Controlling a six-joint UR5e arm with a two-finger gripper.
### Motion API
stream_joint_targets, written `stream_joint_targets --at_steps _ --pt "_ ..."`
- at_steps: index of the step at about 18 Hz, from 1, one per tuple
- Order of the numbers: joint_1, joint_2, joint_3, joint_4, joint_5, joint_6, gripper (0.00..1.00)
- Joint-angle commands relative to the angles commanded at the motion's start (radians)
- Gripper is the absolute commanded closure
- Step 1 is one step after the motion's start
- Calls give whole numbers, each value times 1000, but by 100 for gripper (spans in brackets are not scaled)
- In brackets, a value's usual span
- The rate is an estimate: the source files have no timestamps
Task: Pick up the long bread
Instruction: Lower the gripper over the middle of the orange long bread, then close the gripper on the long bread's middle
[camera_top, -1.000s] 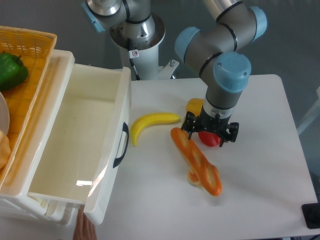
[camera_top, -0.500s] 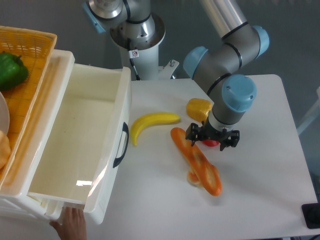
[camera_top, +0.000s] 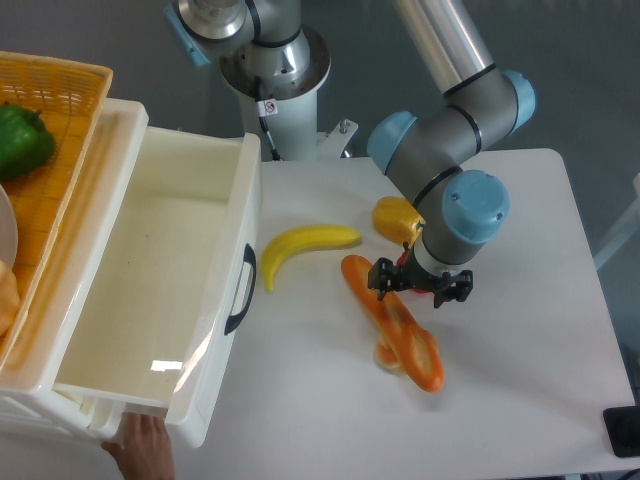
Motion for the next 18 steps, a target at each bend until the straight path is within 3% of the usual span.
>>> stream_joint_targets --at_steps 9,11,18 --pt "-12 -23 8 17 0 -19 1" --pt "-12 -22 9 17 -3 -19 13" --pt "-12 -17 12 15 -23 -22 72"
